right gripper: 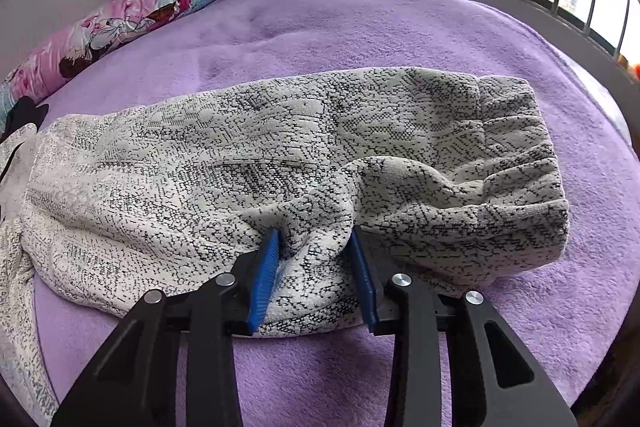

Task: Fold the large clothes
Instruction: 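Close the right tool on the sleeve cuff of the grey jacket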

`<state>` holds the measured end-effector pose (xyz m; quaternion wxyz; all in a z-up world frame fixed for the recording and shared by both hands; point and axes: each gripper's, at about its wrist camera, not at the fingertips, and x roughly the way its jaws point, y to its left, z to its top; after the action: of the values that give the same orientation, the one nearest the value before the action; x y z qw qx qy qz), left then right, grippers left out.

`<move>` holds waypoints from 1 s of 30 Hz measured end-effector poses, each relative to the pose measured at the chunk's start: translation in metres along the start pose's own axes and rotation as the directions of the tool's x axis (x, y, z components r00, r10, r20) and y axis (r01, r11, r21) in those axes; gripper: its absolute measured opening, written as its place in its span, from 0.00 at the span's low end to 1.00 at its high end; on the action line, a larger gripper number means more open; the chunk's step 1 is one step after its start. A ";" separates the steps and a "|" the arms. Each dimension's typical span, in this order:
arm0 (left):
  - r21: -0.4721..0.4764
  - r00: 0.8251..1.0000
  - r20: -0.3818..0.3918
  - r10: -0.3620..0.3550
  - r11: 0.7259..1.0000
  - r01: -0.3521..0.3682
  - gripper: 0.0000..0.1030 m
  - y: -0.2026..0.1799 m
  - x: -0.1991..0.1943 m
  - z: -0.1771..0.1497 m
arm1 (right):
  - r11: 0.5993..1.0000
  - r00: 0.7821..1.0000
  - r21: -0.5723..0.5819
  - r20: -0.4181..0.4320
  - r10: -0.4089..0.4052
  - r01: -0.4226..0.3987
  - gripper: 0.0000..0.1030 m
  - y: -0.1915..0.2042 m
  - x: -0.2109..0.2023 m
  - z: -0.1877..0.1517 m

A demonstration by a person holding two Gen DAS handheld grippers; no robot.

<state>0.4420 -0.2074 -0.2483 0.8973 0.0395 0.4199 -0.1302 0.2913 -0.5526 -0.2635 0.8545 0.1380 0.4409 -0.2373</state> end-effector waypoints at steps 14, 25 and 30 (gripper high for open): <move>0.021 1.000 -0.028 -0.010 1.000 0.011 0.95 -0.038 0.041 -0.002 | 0.999 0.999 -0.030 0.032 0.028 -0.027 0.28 -0.005 -0.008 -0.006; 0.060 0.993 0.084 0.080 0.995 -0.085 0.95 -0.024 -0.032 0.001 | 0.999 0.996 -0.023 0.082 -0.028 0.030 0.93 -0.002 -0.040 0.000; 0.055 0.994 0.076 0.080 0.995 -0.085 0.95 -0.023 -0.048 0.002 | 0.999 0.995 -0.009 0.090 -0.045 0.046 0.93 -0.007 -0.052 -0.002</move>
<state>0.4084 -0.2201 -0.2093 0.9153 0.0780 0.3804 -0.1065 0.2599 -0.5431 -0.2219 0.8687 0.1124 0.4062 -0.2602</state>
